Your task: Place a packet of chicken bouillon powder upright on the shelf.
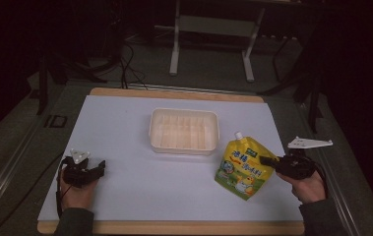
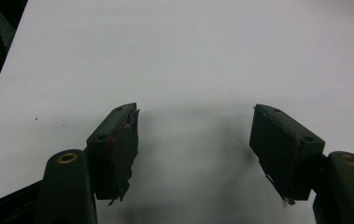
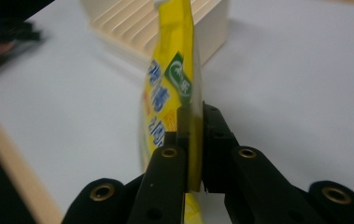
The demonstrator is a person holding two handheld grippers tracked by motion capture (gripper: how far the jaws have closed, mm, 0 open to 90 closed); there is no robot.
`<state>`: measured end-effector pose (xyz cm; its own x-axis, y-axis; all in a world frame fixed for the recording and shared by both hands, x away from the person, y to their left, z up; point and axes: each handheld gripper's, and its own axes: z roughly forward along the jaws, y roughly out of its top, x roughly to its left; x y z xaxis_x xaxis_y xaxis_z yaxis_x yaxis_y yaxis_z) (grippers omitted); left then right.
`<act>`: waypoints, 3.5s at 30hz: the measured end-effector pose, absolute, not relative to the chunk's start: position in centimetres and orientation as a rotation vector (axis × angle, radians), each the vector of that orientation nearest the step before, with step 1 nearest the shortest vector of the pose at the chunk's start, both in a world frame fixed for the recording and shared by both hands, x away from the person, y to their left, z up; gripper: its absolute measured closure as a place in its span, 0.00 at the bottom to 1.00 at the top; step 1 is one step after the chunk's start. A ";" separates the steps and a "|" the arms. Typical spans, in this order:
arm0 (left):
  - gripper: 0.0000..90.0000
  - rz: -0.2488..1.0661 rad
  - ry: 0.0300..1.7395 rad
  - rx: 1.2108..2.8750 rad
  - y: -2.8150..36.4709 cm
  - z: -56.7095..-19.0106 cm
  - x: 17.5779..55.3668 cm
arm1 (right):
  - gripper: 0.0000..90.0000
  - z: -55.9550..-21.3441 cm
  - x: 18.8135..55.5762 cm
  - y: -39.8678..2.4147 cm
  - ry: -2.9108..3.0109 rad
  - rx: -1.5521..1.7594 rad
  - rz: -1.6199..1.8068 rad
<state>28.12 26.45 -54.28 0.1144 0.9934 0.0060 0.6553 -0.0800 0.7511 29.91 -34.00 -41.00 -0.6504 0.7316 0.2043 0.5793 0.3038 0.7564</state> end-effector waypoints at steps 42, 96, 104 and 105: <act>0.36 0.729 1.602 1.804 26.5 -54.3 28.1 | 1.00 -41.6 29.6 -31.8 2.667 1.269 1.390; 0.34 0.744 1.603 1.779 26.6 -54.2 28.0 | 1.00 -41.2 30.1 -27.3 2.388 1.206 1.791; 0.34 0.746 1.605 1.772 26.6 -54.2 27.9 | 1.00 -41.2 30.3 -26.4 2.395 1.184 1.802; 0.34 0.748 1.605 1.770 26.6 -54.2 27.9 | 1.00 -41.2 30.3 -26.2 2.397 1.179 1.801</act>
<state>27.92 26.57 -54.18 0.0979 0.9952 -0.0011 0.6396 -0.0621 0.7662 30.31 -26.20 -41.18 -0.7293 0.4988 0.4684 0.5887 0.1085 0.8010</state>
